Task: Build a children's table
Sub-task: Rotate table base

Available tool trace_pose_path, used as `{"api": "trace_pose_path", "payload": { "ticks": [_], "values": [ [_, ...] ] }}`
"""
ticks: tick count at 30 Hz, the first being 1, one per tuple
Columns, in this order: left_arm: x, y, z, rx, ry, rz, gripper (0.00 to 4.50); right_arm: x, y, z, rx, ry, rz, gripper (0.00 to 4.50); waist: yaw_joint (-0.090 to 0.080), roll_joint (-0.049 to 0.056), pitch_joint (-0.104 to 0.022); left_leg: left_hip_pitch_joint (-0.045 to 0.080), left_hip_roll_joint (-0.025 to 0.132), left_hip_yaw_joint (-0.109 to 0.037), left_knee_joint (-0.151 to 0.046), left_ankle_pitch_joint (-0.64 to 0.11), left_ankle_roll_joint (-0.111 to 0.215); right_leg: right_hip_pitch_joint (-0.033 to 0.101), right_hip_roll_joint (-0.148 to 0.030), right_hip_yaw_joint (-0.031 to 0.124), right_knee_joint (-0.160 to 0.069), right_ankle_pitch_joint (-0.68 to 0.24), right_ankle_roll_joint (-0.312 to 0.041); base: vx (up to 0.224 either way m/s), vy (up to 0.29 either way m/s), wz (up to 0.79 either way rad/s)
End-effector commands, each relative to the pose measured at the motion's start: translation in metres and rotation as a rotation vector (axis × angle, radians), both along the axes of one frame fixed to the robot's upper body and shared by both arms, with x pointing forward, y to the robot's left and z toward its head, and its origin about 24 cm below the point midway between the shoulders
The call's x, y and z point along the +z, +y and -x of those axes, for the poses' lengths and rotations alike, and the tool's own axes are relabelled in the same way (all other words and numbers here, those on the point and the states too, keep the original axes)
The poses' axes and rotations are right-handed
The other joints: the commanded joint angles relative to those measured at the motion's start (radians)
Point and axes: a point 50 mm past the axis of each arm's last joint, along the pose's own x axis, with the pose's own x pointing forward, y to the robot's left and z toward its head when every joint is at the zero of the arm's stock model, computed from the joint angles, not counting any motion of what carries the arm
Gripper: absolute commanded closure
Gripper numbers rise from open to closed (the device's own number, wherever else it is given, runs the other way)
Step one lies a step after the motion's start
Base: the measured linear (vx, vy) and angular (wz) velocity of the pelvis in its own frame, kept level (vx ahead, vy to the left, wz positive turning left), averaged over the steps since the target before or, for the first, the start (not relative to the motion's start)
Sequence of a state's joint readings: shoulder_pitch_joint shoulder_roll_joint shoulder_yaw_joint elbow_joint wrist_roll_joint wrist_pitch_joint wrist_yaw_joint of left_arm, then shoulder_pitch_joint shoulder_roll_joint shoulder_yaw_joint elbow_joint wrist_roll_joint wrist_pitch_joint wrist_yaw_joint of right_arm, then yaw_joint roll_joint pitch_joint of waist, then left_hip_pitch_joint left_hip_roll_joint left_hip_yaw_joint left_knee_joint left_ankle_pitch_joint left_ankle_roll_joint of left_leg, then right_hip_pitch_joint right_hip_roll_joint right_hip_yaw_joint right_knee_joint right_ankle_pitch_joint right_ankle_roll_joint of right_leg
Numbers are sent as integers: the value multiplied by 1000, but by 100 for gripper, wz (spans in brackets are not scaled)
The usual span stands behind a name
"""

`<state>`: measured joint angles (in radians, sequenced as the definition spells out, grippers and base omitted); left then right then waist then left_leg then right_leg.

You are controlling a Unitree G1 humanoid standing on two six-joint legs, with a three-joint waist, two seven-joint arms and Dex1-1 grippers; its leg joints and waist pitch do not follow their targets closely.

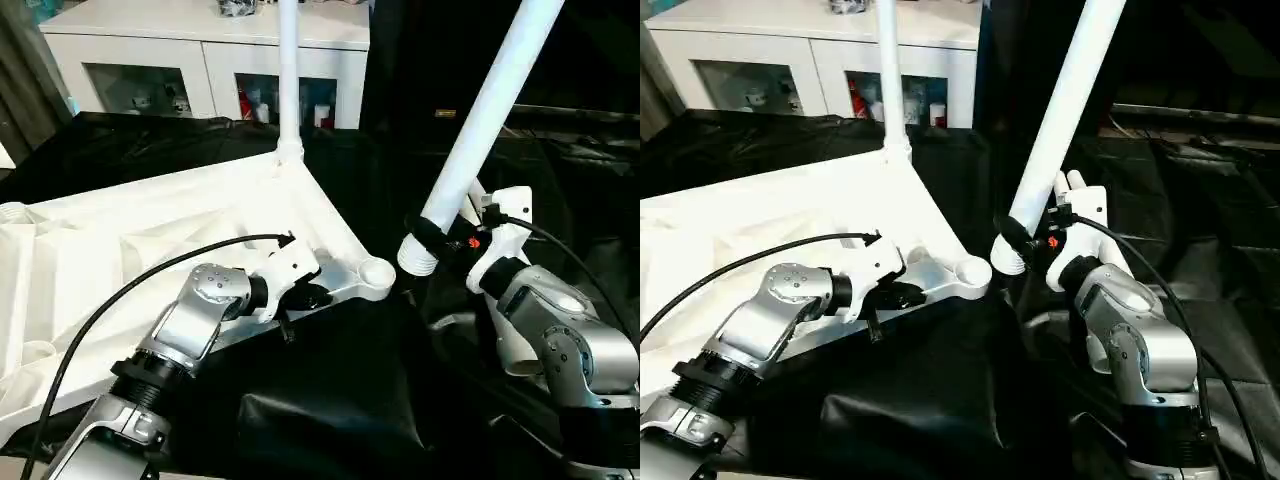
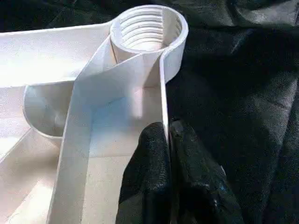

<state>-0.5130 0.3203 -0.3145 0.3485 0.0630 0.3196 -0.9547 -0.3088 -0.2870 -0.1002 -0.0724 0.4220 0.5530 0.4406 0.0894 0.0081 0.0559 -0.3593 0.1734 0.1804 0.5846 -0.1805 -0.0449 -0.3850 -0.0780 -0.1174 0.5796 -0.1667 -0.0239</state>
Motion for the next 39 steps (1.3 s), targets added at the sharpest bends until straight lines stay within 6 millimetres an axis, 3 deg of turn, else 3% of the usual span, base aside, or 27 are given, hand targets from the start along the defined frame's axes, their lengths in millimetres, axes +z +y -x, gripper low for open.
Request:
{"api": "trace_pose_path", "payload": {
  "ticks": [1,8,10,12,36,39],
  "values": [
    [-5,1,4,-15,11,-38,450,4,1,-2,6,-25,-5,262,1,-14,-67,11,62,-23,-66,-175,31,43,-92,67,-73,-328,-123,0,0,0],
    [-6,2,3,-17,4,-56,450,4,1,-3,8,-25,-6,262,1,-14,-68,11,63,-24,-66,-174,30,43,-92,68,-71,-321,-123,0,0,0],
    [-6,3,2,-4,12,-49,403,4,1,-3,8,-26,-6,262,1,-13,-68,10,62,-24,-66,-174,30,44,-92,68,-71,-319,-125,0,0,0],
    [-6,3,2,0,6,-55,389,5,1,-3,8,-26,-6,262,0,-14,-68,11,62,-24,-66,-178,29,43,-93,68,-72,-323,-125,0,0,0],
    [-2,3,1,13,14,-8,387,4,3,-2,24,-18,-10,262,0,-16,-66,11,62,-23,-66,-173,33,42,-92,68,-71,-317,-129,0,0,0],
    [-2,3,2,12,13,7,423,4,3,-2,26,-18,-10,262,0,-16,-65,11,62,-23,-67,-174,32,42,-93,68,-72,-323,-127,0,0,0]
  ]
}}
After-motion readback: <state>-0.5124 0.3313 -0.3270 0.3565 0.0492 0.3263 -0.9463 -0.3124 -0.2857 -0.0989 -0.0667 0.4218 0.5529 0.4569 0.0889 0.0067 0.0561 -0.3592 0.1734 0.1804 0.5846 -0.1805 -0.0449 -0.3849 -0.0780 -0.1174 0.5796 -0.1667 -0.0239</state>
